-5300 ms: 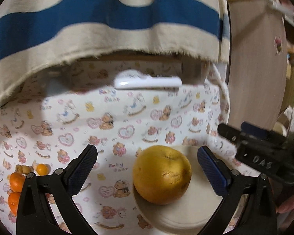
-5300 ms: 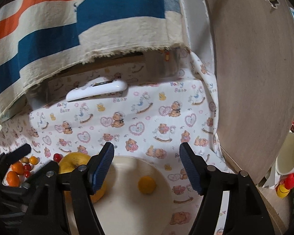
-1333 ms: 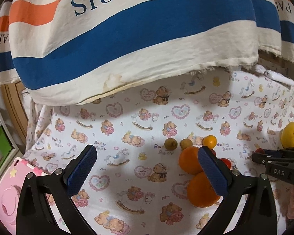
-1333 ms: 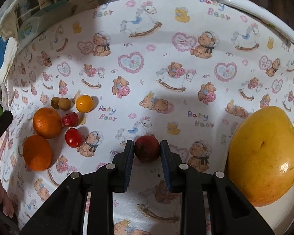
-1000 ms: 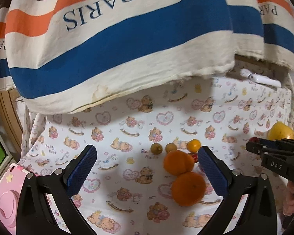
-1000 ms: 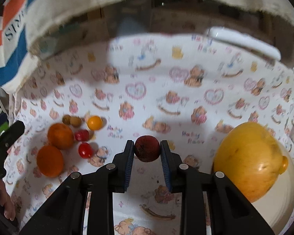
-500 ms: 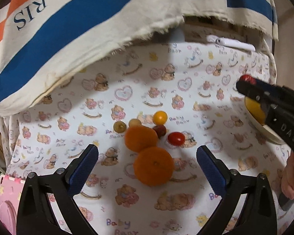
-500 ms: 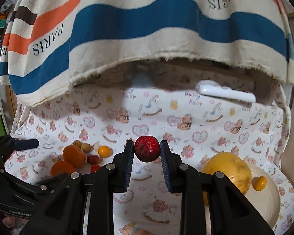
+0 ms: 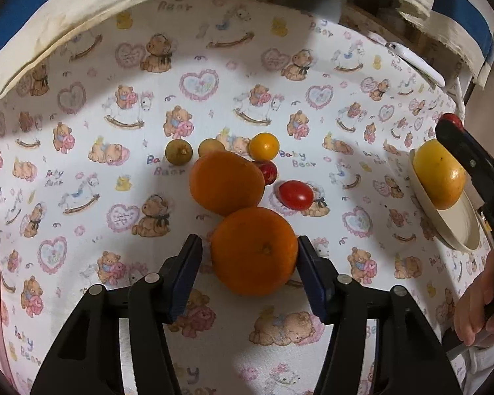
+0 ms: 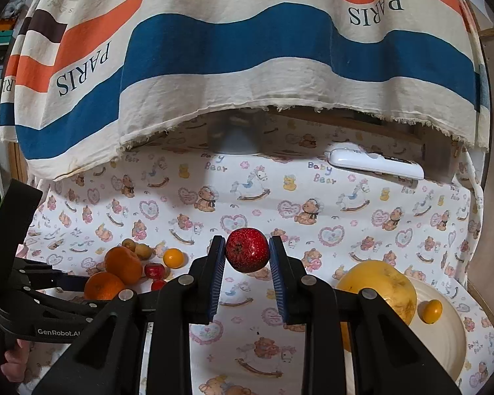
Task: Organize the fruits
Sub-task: 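Lift the red plum with the right tool, then grasp an orange with the left tool and lift it while the right tool holds the plum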
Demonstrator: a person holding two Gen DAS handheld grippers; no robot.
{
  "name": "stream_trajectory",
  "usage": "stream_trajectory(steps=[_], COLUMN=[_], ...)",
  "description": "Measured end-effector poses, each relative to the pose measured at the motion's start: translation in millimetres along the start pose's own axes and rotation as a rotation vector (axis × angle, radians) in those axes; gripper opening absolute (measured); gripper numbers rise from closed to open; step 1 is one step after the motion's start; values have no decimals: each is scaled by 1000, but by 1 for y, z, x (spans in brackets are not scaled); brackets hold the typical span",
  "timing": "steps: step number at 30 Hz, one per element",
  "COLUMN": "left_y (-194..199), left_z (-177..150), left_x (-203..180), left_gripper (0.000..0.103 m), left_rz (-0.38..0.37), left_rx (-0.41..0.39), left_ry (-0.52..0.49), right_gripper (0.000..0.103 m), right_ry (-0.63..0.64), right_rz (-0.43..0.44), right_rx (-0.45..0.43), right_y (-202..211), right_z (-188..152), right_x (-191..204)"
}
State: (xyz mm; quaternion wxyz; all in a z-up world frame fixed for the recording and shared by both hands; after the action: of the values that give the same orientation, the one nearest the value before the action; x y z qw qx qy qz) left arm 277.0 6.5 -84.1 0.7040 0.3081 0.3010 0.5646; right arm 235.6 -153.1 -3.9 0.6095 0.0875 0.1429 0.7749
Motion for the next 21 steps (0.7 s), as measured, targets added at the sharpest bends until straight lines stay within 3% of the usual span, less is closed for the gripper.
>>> stream_trajectory(steps=[2, 5, 9, 17, 21], left_y=[1, 4, 20, 53, 59], left_z=[0, 1, 6, 13, 13], left_x=[-2, 1, 7, -6, -7], left_gripper=[48, 47, 47, 47, 47], left_rz=[-18, 0, 19, 65, 77], left_rx=[-5, -22, -110, -306, -336], left_ry=[-5, 11, 31, -42, -53], right_gripper=[28, 28, 28, 28, 28], right_ry=[-1, -2, -2, -5, -5], right_rz=[-1, 0, 1, -1, 0], right_rx=[-2, -3, -5, -7, -8], right_y=[0, 1, 1, 1, 1], right_z=[0, 0, 0, -1, -1], right_x=[-1, 0, 0, -2, -1])
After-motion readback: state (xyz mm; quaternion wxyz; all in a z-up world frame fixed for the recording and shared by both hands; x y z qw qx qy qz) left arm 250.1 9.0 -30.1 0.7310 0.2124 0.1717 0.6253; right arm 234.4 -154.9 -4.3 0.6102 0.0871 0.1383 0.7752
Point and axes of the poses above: each gripper's, at about its wrist camera, not at the fingertips, and y roughly against the way its jaws point, x to its left, z to its top, the point moved 5 cm from there along -y, roughly the way its jaws point, and after that the axes turned 6 degrees about z, right-handed, at the moved point
